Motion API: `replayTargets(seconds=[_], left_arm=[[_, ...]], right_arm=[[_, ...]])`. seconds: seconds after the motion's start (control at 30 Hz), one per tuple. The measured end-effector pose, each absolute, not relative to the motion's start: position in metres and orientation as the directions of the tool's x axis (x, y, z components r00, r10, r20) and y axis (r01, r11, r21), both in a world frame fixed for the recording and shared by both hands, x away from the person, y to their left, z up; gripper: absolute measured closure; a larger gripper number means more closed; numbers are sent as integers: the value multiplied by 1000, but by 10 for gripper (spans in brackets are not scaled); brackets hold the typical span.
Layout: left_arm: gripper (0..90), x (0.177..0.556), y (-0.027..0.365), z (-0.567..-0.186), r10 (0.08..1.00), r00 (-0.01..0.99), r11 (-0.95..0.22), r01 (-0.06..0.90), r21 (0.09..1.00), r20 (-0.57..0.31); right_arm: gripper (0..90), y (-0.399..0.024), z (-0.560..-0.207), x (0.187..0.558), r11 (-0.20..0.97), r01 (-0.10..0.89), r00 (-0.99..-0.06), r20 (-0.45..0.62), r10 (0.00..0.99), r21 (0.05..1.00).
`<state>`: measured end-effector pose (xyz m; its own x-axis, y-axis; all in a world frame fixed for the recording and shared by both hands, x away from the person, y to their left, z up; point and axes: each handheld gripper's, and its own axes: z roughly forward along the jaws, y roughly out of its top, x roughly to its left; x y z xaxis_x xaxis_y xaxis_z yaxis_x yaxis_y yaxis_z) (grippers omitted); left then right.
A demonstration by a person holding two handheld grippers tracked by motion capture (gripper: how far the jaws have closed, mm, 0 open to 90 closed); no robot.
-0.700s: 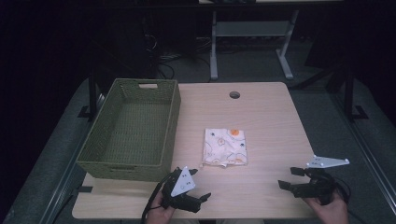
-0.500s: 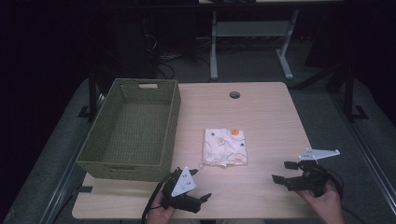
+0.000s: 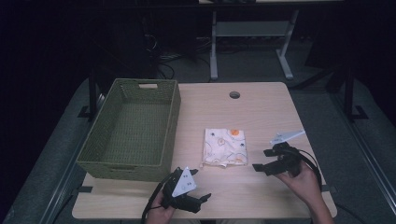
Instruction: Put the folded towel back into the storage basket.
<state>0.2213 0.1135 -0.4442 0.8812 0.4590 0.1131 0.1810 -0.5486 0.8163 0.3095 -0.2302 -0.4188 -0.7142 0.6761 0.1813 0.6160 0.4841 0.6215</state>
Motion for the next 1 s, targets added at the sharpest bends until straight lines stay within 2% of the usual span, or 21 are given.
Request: replayTargets(seconds=[0.4,1.0], left_arm=[[162,222,115,-445,463,880,-545,187,817,107],[162,224,118,-444,471,877,-533,193,824,99]], right_arm=[[241,-181,-410,354,582,591,-766,163,622,558],[416,-130,-426,409,663,615,-771,151,618,427]])
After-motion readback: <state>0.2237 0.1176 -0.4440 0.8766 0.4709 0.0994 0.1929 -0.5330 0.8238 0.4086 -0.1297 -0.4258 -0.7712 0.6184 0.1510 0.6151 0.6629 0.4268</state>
